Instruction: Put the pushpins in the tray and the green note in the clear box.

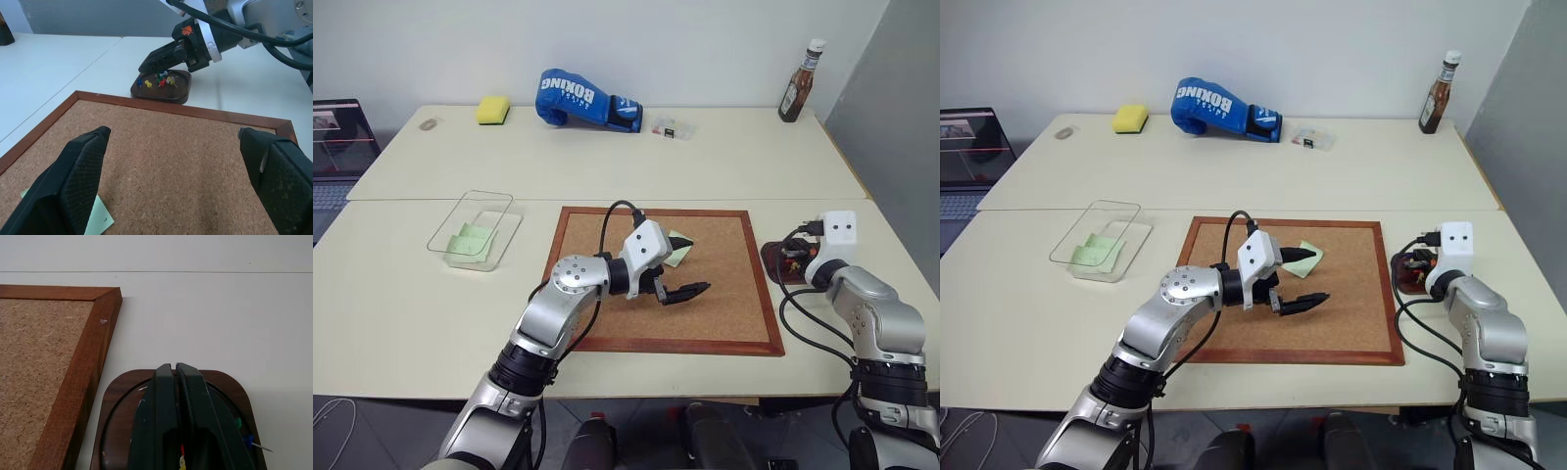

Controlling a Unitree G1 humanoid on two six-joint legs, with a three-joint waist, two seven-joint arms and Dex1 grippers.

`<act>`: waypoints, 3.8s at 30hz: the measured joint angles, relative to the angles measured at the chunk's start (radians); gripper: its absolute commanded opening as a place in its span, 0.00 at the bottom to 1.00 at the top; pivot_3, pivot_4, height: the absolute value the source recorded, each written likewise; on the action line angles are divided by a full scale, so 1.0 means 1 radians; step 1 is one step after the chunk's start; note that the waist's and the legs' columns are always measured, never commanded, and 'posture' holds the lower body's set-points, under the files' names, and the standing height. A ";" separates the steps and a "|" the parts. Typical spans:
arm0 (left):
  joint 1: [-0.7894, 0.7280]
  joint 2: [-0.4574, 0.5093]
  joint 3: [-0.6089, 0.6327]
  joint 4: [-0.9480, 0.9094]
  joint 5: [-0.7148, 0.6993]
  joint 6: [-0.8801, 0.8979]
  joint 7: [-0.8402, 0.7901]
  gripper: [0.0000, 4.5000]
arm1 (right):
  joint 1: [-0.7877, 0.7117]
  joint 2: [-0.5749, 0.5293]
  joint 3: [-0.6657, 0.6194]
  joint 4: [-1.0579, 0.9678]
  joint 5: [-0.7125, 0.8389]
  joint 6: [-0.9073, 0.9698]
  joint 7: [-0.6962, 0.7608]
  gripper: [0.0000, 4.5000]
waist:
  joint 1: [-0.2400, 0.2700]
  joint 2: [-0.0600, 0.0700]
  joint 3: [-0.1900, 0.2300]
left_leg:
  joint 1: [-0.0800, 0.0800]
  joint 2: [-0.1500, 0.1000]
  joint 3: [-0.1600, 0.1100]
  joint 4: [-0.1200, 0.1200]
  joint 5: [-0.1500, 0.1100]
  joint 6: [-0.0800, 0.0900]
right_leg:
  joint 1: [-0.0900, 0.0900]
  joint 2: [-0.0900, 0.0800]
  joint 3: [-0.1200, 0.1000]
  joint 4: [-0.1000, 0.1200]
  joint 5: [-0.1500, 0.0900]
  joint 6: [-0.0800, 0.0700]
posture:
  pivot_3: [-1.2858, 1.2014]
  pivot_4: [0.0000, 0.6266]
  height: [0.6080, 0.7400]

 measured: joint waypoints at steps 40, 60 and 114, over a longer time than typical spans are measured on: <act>-0.004 0.109 0.211 0.243 -0.017 0.002 0.053 1.00 | -0.080 -0.029 0.359 0.108 -0.002 -0.354 0.468 1.00 | -0.012 -0.002 0.001 | 0.002 0.001 -0.001 0.015 0.000 0.000 | 0.001 0.002 0.000 0.014 0.000 0.000 | 0.52 0.24 1.00; 0.134 0.127 0.247 0.041 -0.048 0.077 0.104 1.00 | -0.404 0.136 0.400 0.806 -0.134 -0.702 0.547 0.58 | -0.004 -0.001 0.001 | 0.002 0.000 -0.003 0.014 0.000 0.000 | 0.000 0.002 -0.001 0.015 0.001 -0.001 | 0.52 0.24 1.00; -0.043 0.081 0.307 0.140 -0.430 0.464 -0.076 0.42 | -0.239 0.060 0.383 -0.044 0.099 -0.127 0.586 0.00 | -0.003 -0.001 0.002 | 0.000 0.000 -0.004 0.014 0.000 0.000 | 0.000 0.002 -0.002 0.014 0.001 -0.001 | 0.52 0.24 1.00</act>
